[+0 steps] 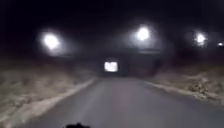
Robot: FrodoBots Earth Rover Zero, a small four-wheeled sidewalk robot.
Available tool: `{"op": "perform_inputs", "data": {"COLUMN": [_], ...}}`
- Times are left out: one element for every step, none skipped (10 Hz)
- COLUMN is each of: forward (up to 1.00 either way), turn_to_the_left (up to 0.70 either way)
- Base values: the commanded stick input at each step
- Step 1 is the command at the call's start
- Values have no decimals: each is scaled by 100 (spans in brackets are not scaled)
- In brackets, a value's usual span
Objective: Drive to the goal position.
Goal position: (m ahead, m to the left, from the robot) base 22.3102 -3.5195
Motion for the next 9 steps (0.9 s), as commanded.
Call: {"op": "perform_inputs", "data": {"forward": [55,100,100,100,100,100,100,100,100], "turn_to_the_left": [2,3,3,3,3,3,5,5,5]}}
